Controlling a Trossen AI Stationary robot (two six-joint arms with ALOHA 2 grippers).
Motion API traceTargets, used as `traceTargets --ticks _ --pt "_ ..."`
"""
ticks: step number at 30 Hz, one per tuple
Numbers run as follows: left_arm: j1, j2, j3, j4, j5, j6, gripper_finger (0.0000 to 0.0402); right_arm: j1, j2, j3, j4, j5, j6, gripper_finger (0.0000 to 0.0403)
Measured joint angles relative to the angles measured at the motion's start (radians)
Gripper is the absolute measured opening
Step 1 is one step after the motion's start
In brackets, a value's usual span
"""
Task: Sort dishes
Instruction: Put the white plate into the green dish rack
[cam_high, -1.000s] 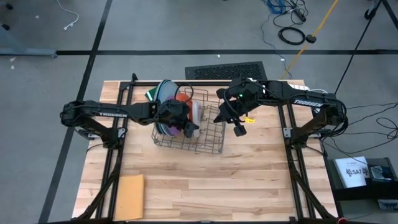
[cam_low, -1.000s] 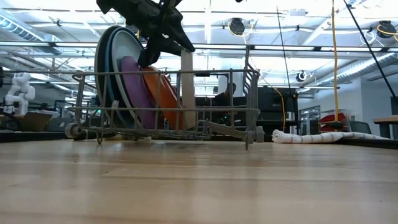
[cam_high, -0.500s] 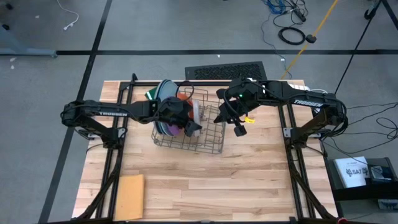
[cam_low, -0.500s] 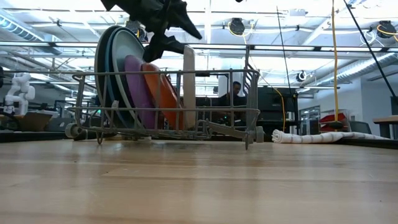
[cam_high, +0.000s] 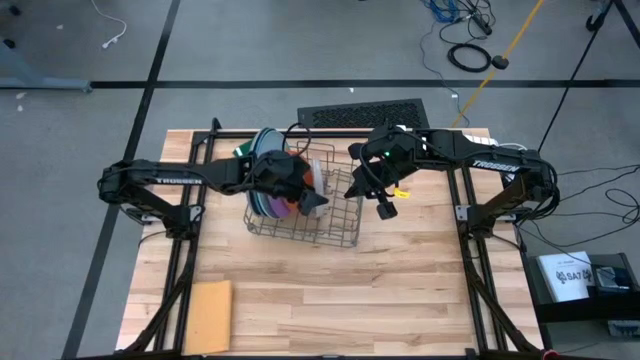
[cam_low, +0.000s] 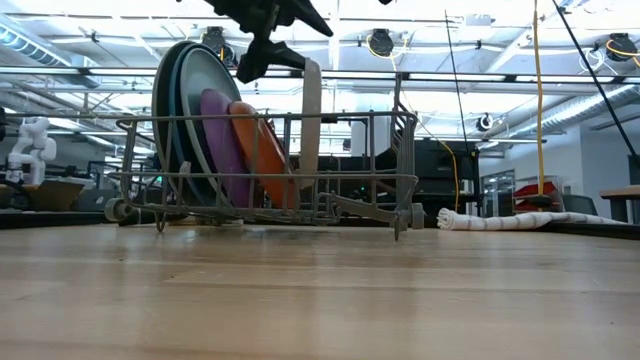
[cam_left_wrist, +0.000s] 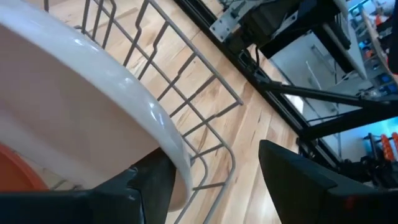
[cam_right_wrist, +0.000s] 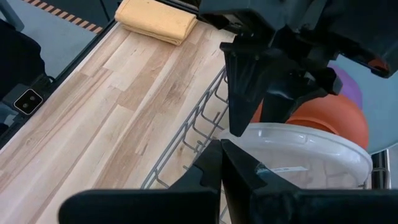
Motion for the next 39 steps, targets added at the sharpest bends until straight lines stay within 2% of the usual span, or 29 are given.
traceTargets --ticks 9,15,19,25,27,36,39 --pt "0.002 -0.001 0.015 -0.081 0.049 0.063 0.0228 0.000 0.000 0.000 0.000 0.000 -0.005 0.0000" --pt "0.019 0.000 0.015 -0.122 0.015 0.069 0.0223 0.005 0.000 0.000 0.000 0.000 -0.003 0.0000" --pt "0.023 0.002 0.015 -0.146 -0.010 0.072 0.0180 0.022 0.000 0.000 0.002 0.000 -0.003 0.0000" --pt "0.024 0.002 0.014 -0.146 -0.011 0.087 0.0044 0.040 0.000 0.000 0.002 0.000 0.002 0.0000" --pt "0.023 0.002 0.014 -0.143 -0.005 0.095 0.0014 0.040 0.000 0.000 0.002 0.000 0.008 0.0000" --pt "0.021 -0.004 0.014 -0.113 0.044 0.120 0.0003 0.042 0.000 0.000 0.000 0.000 0.016 0.0000" --pt "0.024 -0.006 0.014 -0.094 0.102 0.132 0.0002 0.042 0.000 0.000 0.000 0.001 0.016 0.0000"
